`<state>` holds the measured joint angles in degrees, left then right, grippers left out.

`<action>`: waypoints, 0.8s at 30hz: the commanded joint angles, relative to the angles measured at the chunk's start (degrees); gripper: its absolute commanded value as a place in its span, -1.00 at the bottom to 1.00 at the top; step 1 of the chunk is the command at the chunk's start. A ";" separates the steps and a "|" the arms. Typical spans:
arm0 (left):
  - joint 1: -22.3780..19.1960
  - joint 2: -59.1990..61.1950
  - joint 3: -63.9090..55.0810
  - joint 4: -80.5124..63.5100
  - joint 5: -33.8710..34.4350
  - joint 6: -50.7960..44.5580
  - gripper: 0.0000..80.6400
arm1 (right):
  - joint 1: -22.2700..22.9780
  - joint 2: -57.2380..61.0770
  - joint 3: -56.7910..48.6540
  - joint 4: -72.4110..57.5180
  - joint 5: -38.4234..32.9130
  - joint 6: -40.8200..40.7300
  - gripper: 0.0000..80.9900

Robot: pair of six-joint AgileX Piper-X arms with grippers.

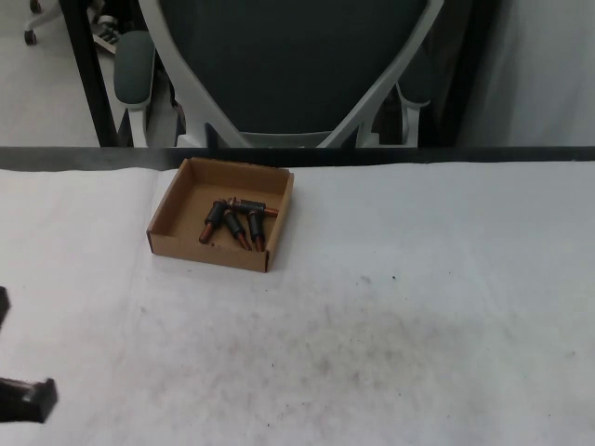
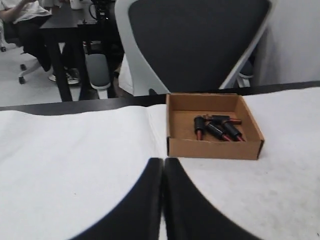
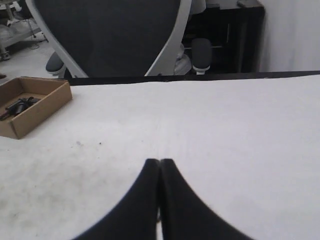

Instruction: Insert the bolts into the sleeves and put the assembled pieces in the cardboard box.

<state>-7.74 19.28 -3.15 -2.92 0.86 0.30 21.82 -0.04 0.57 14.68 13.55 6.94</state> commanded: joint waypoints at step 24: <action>20.33 -2.40 0.30 -0.73 26.30 -13.37 -0.98 | -0.23 0.04 -0.57 -6.37 3.22 -4.30 -0.99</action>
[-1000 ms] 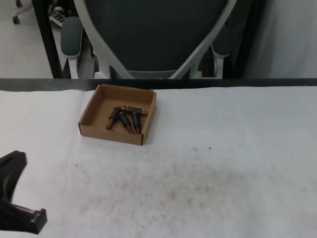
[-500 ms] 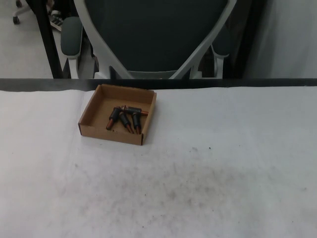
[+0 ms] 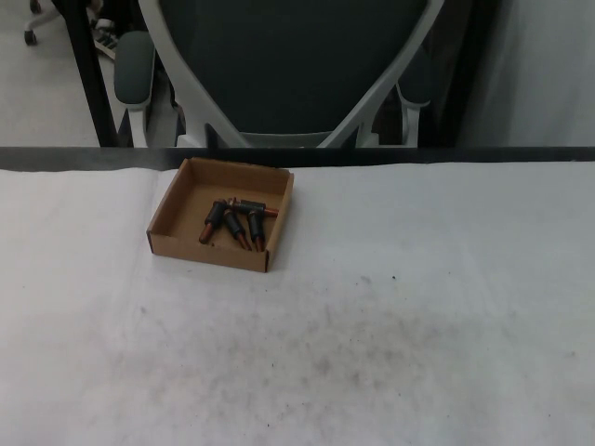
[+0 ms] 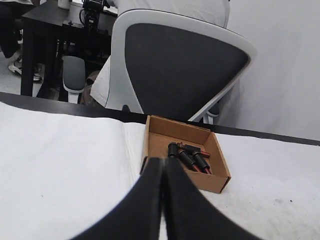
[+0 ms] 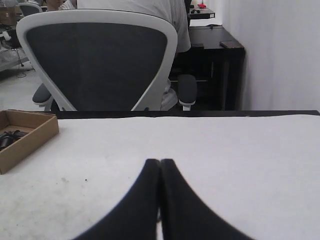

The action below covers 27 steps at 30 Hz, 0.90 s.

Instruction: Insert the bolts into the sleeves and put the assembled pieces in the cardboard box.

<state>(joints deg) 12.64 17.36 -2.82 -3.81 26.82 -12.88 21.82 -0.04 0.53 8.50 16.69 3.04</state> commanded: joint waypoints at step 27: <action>-14.05 -16.97 1.35 28.72 -1.88 -0.20 -0.98 | -0.23 0.04 -0.53 -0.19 0.08 -0.39 -0.99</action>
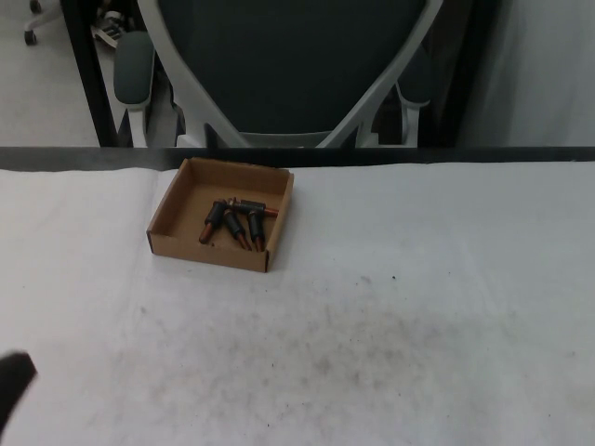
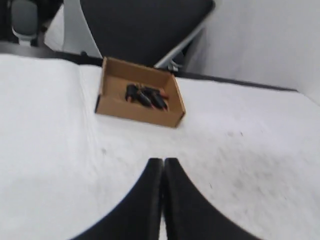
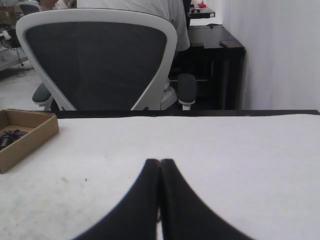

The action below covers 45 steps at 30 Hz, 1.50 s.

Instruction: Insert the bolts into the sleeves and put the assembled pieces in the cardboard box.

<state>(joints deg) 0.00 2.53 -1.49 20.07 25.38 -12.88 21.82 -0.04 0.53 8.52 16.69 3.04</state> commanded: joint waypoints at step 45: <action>-1.91 -2.53 1.49 13.13 -0.43 -0.20 -0.98 | -0.23 0.04 -0.53 23.05 0.08 -0.39 -0.99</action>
